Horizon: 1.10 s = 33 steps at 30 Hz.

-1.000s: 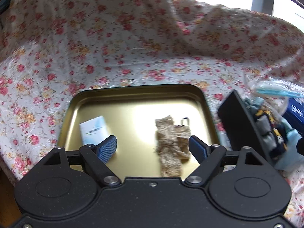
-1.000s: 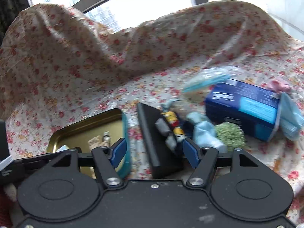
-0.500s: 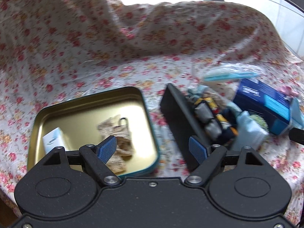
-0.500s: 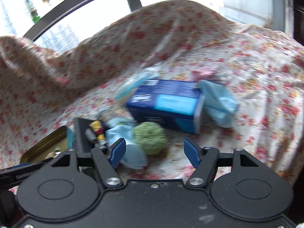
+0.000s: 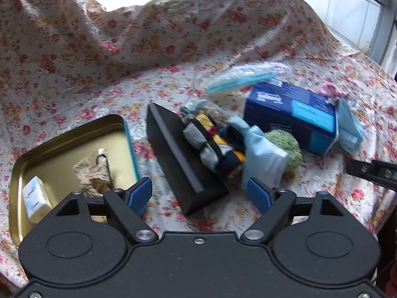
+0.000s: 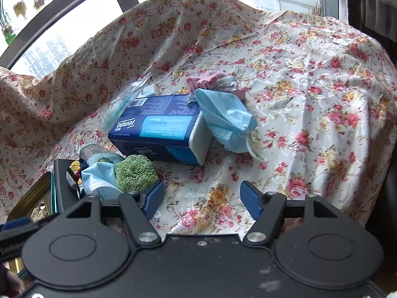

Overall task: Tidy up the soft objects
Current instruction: 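Reach the right tool to the green scrubber ball while the left tool reaches the blue mask, then grasp the green scrubber ball with the right tool while the left tool grasps the blue mask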

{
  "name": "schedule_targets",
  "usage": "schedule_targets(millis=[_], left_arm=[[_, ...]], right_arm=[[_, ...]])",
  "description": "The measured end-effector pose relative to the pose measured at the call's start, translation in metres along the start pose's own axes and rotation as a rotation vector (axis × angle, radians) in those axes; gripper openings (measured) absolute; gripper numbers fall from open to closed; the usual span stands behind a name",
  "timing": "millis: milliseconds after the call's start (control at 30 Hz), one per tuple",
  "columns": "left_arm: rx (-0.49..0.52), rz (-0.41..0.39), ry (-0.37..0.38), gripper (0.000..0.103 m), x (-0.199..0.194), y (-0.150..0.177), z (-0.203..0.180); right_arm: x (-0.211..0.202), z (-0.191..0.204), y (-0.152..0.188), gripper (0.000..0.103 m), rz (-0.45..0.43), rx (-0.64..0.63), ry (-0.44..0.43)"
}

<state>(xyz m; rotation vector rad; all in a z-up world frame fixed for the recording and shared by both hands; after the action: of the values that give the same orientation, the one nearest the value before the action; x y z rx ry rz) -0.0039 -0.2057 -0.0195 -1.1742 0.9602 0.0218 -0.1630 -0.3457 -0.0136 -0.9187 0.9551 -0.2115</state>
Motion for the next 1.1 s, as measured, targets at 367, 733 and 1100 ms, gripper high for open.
schedule_targets(millis=[367, 733, 1100], left_arm=[[0.029, 0.040, 0.036, 0.081, 0.003, 0.020, -0.007], [0.009, 0.049, 0.054, 0.081, 0.006, 0.030, 0.004], [-0.003, 0.046, 0.062, 0.081, 0.008, 0.030, 0.007]], right_arm=[[0.036, 0.038, -0.001, 0.067, 0.040, 0.019, -0.107], [0.069, 0.081, 0.002, 0.070, 0.073, -0.061, -0.141], [0.092, 0.091, 0.012, 0.051, 0.142, -0.081, -0.152]])
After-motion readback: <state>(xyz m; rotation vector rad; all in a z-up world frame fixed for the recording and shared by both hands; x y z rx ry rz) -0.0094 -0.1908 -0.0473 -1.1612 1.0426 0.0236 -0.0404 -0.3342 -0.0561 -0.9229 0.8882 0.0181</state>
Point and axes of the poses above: each gripper's, at about its wrist camera, not at the fingertips, and x roughly the way its jaws point, z to its left, y to its underside, the point moved 6 cm from there along x, roughly the way its jaws point, and after that the axes turned 13 degrees about -z, right-handed, at the moved point
